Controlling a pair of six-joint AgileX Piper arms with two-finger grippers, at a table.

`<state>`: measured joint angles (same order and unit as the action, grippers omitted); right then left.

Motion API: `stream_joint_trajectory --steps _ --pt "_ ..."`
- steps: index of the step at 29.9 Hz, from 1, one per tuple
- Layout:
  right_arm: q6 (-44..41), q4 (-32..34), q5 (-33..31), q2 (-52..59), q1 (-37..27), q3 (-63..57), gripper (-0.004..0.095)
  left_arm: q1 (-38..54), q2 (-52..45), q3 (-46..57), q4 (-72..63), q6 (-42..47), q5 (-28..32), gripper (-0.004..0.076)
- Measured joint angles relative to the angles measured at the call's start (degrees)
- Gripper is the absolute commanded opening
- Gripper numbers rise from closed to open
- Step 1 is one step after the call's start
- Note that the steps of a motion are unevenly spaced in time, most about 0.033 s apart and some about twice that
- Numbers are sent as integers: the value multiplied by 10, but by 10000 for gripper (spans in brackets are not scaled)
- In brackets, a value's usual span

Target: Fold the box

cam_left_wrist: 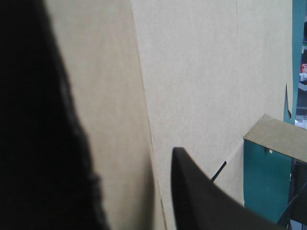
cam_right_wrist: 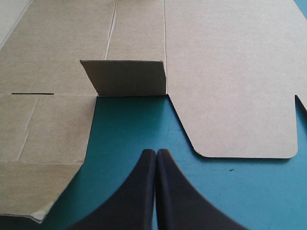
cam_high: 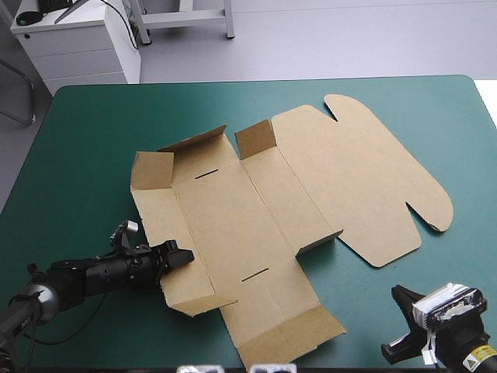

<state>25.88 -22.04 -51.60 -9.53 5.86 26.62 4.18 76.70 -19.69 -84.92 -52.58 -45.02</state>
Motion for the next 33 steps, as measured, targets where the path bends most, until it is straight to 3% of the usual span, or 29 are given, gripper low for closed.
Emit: stream_joint_trajectory --steps 14,19,26,33 --pt "0 0 1 0 0 0 -19 0 11 -38 15 -93 -39 -8" --pt "0 0 1 0 0 0 -19 0 12 -143 102 -71 -90 -8" --pt "0 1 2 0 0 0 -19 -11 16 -338 327 5 -126 -8" --pt "0 2 2 0 0 0 -19 -30 18 -507 460 16 -141 11"
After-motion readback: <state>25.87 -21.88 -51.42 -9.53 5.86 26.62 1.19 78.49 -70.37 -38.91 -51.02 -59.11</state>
